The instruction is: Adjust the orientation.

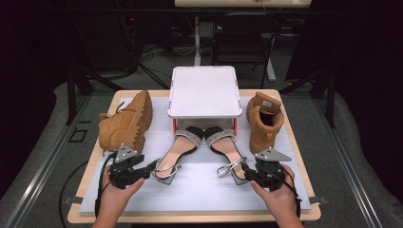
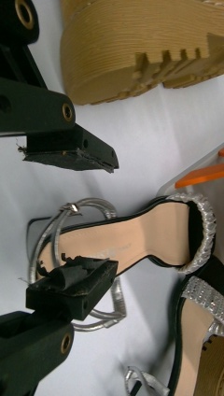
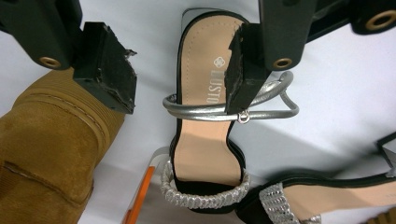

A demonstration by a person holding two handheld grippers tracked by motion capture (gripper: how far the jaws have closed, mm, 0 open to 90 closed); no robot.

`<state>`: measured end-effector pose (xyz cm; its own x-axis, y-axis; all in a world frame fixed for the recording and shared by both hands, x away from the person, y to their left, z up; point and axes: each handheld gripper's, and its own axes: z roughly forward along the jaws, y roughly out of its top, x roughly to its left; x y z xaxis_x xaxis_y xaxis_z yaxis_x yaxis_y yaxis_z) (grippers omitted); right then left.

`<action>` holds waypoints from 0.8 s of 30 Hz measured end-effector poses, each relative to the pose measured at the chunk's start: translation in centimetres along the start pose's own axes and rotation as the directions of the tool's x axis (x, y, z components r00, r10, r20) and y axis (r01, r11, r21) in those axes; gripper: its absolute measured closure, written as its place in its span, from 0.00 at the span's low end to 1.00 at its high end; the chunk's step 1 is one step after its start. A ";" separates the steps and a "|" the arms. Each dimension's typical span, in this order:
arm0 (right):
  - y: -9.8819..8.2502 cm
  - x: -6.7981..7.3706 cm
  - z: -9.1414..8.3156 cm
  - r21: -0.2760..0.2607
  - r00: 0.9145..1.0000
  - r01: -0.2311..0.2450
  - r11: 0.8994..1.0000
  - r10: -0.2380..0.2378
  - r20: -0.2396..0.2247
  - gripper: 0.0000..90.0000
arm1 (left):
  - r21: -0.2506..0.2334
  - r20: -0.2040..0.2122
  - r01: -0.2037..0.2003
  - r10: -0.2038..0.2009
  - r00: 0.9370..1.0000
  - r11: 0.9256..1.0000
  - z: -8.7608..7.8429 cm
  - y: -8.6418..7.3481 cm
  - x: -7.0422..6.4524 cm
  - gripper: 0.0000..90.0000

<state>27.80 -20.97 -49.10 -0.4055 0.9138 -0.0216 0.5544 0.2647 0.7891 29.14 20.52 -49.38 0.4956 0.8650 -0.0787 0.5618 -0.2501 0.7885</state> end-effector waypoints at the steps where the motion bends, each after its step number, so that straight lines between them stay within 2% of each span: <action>1: -0.3 -0.1 0.0 -0.012 1.000 -0.008 1.000 0.008 -0.008 0.48 | 0.001 -0.007 -0.002 0.002 1.000 1.000 0.0 -0.3 0.0 0.49; 5: -1.2 -0.5 0.0 -0.003 1.000 -0.009 1.000 0.009 -0.009 0.46 | 0.000 -0.013 0.011 -0.011 1.000 1.000 0.0 -1.3 0.3 0.49; 8: -2.0 -1.0 0.1 0.017 0.999 -0.034 0.999 0.035 -0.027 0.47 | 0.003 0.010 0.015 -0.015 1.000 1.000 0.0 -1.9 0.4 0.48; 10: -2.3 -1.2 0.1 0.014 0.999 -0.036 0.999 0.036 -0.030 0.49 | 0.005 0.009 0.009 -0.009 1.000 1.000 0.0 -2.1 0.3 0.48; 11: -2.4 -1.3 0.0 0.013 0.999 -0.023 1.000 0.023 -0.028 0.49 | 0.005 0.007 0.003 -0.003 1.000 1.000 0.0 -2.2 0.2 0.48; 12: -2.5 -1.3 0.0 0.012 1.000 -0.005 1.000 0.005 -0.017 0.43 | 0.005 0.009 0.009 -0.009 1.000 1.000 0.0 -2.3 0.1 0.48; 13: -2.6 -1.3 0.0 0.013 1.000 -0.010 1.000 0.010 -0.004 0.43 | 0.007 0.009 0.008 -0.009 1.000 1.000 -0.1 -2.4 0.1 0.48; 15: -2.8 -1.3 0.0 0.015 1.000 -0.010 1.000 0.011 -0.007 0.43 | 0.007 0.011 0.009 -0.009 1.000 1.000 0.0 -2.6 0.0 0.47; 19: -3.0 -1.1 -0.2 0.013 0.999 0.011 1.000 -0.011 -0.041 0.45 | 0.024 0.035 0.008 -0.009 0.999 1.000 -0.1 -3.4 -0.1 0.46; 21: -3.2 -0.8 -0.2 0.008 0.997 0.059 0.998 -0.059 -0.043 0.44 | 0.033 0.046 0.000 -0.001 0.999 0.999 0.0 -3.7 -0.2 0.45; 22: -3.3 -0.6 -0.3 0.026 0.996 0.080 0.996 -0.079 -0.043 0.43 | 0.037 0.052 -0.002 0.000 0.999 0.999 -0.1 -3.8 -0.3 0.45; 24: -3.5 -0.5 -0.1 0.021 0.995 0.080 0.997 -0.079 -0.059 0.41 | 0.042 0.063 -0.004 0.001 0.998 0.999 0.0 -4.0 -0.4 0.45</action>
<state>25.96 -22.37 -51.83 -0.4898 0.8705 -0.0477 0.5353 0.3435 0.7717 26.72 21.19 -52.47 0.5369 0.8357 -0.1156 0.5869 -0.2716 0.7627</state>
